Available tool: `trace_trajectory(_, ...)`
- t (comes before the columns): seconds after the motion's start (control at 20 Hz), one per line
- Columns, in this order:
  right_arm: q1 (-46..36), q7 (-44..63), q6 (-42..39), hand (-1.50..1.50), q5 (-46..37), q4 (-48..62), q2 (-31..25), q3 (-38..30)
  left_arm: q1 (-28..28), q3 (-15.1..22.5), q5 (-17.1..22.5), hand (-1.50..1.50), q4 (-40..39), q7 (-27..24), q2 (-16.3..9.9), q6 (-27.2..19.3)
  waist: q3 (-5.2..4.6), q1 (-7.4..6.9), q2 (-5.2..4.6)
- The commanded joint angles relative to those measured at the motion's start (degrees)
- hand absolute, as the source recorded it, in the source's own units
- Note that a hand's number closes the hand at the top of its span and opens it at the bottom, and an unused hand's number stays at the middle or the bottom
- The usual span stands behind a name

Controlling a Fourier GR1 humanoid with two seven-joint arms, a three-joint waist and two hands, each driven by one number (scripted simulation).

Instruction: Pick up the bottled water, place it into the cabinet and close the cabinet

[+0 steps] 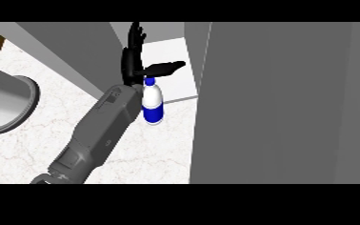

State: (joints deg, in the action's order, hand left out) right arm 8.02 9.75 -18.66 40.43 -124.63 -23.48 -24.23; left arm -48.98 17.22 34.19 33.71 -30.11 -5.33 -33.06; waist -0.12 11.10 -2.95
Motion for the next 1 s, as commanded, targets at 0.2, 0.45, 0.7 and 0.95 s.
trace_trajectory(0.2,0.8,0.1,-0.1,-1.5,1.1,0.2,-0.4,-2.6,-9.4,-1.0,-1.8,1.5,-10.4,-5.7,2.4,7.3,-0.03,-2.78,0.51)
trace_trajectory(0.45,2.8,-0.6,-2.9,-1.5,1.6,0.5,-0.8,-4.2,-12.6,-3.7,0.1,1.5,-14.2,-9.8,5.2,9.6,0.06,-4.07,1.07)
trace_trajectory(0.7,3.9,0.3,-2.5,-1.5,1.7,-2.6,-0.5,-4.9,-13.0,-5.0,2.0,1.5,-17.8,-13.3,5.3,15.7,0.03,-5.52,1.44)
trace_trajectory(0.95,3.3,3.8,-1.3,-1.5,3.9,-5.9,-2.1,-5.3,-8.2,-1.1,6.6,1.5,-16.2,-15.4,5.3,17.4,0.0,-5.6,1.9)
